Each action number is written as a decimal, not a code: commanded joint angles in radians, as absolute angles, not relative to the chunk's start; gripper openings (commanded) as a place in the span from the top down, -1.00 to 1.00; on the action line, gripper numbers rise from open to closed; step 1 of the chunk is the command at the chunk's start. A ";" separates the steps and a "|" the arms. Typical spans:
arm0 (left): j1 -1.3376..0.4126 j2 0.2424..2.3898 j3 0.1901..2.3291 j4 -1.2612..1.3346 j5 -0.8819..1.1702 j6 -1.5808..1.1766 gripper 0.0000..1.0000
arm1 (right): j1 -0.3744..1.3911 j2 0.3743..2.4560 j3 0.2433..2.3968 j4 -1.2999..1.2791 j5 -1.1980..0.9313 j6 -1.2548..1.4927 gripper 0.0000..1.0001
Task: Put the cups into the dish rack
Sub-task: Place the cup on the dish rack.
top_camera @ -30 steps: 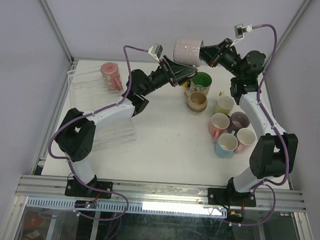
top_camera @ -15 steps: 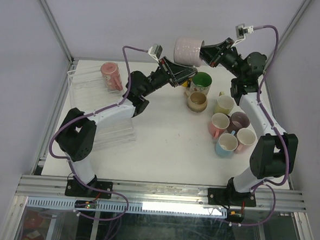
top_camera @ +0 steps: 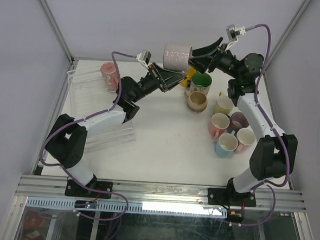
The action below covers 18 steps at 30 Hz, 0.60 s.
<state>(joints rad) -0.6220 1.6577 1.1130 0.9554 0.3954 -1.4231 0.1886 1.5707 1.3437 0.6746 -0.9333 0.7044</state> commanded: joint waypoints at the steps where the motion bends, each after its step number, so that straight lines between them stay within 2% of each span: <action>1: -0.578 1.503 1.093 1.052 0.352 -1.346 1.00 | 0.192 1.501 1.353 0.766 -1.009 0.691 -0.68; 11: -0.464 1.337 0.983 0.922 0.371 -1.272 1.00 | 0.188 1.489 1.336 0.750 -1.058 0.649 -0.69; 18: -0.391 1.226 0.991 0.690 0.379 -1.123 1.00 | 0.173 1.476 1.314 0.671 -1.070 0.571 -0.69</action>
<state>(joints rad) -0.4232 1.3396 0.9504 0.7101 0.3908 -1.2579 0.1852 1.5322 1.3205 0.6964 -1.0477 0.6422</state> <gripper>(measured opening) 0.191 0.846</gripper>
